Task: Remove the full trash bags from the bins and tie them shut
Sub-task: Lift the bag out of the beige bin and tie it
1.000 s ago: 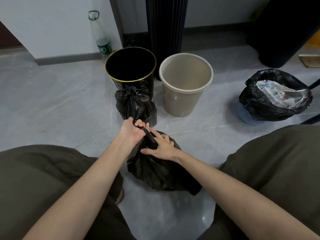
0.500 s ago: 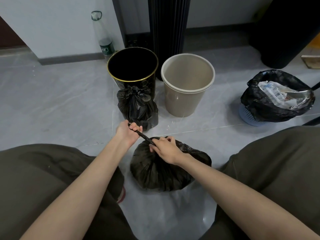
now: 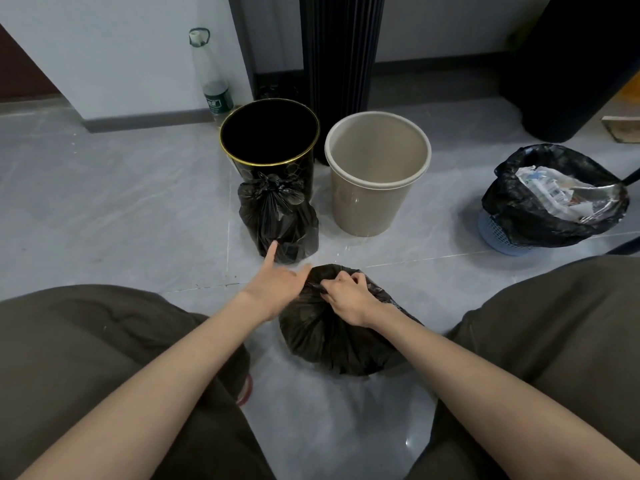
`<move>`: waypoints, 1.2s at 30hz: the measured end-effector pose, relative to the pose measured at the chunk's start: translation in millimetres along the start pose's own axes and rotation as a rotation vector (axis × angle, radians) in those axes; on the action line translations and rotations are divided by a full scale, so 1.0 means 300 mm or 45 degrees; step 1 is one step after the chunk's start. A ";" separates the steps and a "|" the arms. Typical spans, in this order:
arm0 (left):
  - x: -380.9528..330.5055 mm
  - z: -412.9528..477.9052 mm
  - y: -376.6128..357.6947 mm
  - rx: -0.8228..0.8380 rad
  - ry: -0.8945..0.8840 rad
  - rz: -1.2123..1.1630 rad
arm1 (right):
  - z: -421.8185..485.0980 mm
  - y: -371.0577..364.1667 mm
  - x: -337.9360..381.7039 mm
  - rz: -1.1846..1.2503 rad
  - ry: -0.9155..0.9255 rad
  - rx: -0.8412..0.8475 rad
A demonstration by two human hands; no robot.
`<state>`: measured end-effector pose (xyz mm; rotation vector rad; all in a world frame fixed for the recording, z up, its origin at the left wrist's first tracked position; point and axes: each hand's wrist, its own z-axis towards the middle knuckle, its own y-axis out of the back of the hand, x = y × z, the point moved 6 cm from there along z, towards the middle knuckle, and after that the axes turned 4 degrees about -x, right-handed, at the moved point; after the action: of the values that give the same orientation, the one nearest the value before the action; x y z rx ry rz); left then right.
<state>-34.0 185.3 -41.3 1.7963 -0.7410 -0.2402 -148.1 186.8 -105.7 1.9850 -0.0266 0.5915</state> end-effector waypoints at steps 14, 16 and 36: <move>-0.011 0.022 -0.054 -0.048 0.686 -2.061 | -0.037 0.005 0.018 0.002 0.024 0.010; 0.018 0.020 -0.043 -0.110 0.443 -1.099 | -0.033 0.005 0.013 0.011 0.035 -0.003; 0.026 0.028 -0.065 -0.173 0.831 -2.403 | -0.036 -0.006 0.035 -0.040 0.090 0.003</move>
<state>-25.1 177.7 -60.5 1.7002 1.5388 -0.7944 -142.8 199.2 -98.9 1.9619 0.0484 0.6409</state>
